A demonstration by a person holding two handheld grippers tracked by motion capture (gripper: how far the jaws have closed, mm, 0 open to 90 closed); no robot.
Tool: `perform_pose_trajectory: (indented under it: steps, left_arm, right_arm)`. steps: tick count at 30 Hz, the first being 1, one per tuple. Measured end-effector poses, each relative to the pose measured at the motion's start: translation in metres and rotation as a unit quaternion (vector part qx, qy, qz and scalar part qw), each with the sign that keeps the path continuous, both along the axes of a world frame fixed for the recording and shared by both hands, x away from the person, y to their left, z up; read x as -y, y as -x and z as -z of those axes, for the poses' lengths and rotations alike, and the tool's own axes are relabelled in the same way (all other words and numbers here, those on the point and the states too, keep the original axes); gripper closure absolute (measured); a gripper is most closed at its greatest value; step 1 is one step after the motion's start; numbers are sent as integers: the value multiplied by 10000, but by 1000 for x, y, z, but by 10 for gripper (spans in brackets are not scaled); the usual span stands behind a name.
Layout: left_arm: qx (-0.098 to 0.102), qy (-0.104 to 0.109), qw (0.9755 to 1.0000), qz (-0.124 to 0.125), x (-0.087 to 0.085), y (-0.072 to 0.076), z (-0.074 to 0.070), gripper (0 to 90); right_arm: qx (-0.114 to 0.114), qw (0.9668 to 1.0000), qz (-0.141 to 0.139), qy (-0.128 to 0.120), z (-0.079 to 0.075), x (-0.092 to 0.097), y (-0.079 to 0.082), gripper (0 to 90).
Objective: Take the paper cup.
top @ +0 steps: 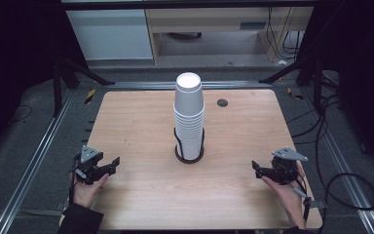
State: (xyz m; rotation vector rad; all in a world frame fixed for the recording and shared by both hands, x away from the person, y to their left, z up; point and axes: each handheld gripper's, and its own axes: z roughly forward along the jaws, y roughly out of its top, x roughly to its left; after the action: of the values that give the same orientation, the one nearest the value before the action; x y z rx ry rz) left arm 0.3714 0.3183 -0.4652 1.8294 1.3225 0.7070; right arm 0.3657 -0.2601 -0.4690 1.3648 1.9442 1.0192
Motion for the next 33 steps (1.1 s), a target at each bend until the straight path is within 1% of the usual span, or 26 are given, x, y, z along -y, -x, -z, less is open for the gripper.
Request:
perform_pose_trajectory:
  steps: [3,4,7,8,9,10,11,13,14,15,17,18,19,20,21,22,23,24,25,26,27,28,29,30,32,33]
  left_arm:
    - [58,-48,10000,-14,0,1,0,300]
    - [151,-64,9999,-17,0,2,0,303]
    - [184,-64,9998,-2,0,2,0,301]
    - [43,21,10000,69,1,0,1,327]
    - [12,18,10000,67,2,0,1,321]
    - [12,18,10000,67,2,0,1,319]
    - [-21,-9,10000,95,6,1,1,312]
    - [-30,-21,9999,128,8,1,1,279]
    - [-62,-13,9998,171,9,0,1,252]
    - [-139,-3,9997,221,10,0,1,237]
    - [-269,-85,9993,255,12,-2,1,195]
    - [-300,-75,9991,282,12,-2,1,177]
    - [-300,-75,9991,282,12,-2,1,170]
    - [-354,-55,9989,313,13,-2,2,167]
    - [-354,-55,9989,313,13,-2,2,165]
    - [-373,-54,9988,319,14,-3,2,165]
    - [-388,-72,9985,372,15,-3,3,162]
    - [-388,-72,9985,372,15,-3,3,159]
    - [-385,-109,9985,379,15,-3,3,159]
    - [-408,-120,9982,429,17,-3,3,156]
    - [-408,-120,9982,429,17,-3,3,155]
    - [-449,-125,9978,481,18,-4,4,154]
    - [-452,-128,9977,485,18,-4,4,151]
    - [-452,-128,9977,485,18,-4,4,151]
    - [-452,-131,9976,514,19,-5,4,148]
    - [-436,-125,9977,512,19,-5,4,147]
  right_arm:
    - [37,10000,-52,8,-2,-4,0,80]
    - [71,9999,-116,-46,-6,-7,1,80]
    - [132,9997,-178,-96,-10,-10,2,82]
    - [192,9994,-199,-230,-15,-12,2,84]
    - [229,9990,-243,-314,-19,-14,2,84]
    - [280,9988,-264,-317,-22,-15,2,84]
    - [349,9982,-260,-402,-28,-16,2,85]
    - [466,9966,-375,-575,-39,-19,1,85]
    - [518,9962,-396,-584,-43,-20,0,83]
    - [551,9957,-441,-600,-48,-22,0,82]
    - [707,9943,-492,-627,-60,-25,-1,83]
    - [813,9930,-545,-655,-68,-28,-3,83]
    - [813,9930,-545,-655,-68,-28,-3,83]
    - [960,9905,-653,-743,-82,-33,-5,82]
    - [960,9905,-653,-743,-82,-33,-5,82]
    - [1012,9891,-695,-810,-88,-36,-7,81]
    - [1100,9867,-819,-876,-100,-42,-10,75]
    - [1157,9856,-859,-886,-106,-45,-11,74]
    - [1157,9856,-859,-886,-106,-45,-11,74]
    - [1256,9840,-923,-867,-116,-50,-14,70]
    - [1256,9840,-923,-867,-116,-50,-14,70]
    - [1349,9816,-990,-922,-124,-55,-16,70]
    - [1390,9805,-1026,-934,-129,-58,-17,69]
    - [1390,9805,-1026,-934,-129,-58,-17,69]
    - [1443,9789,-1112,-926,-137,-65,-20,65]
    - [1482,9773,-1202,-919,-145,-73,-23,64]
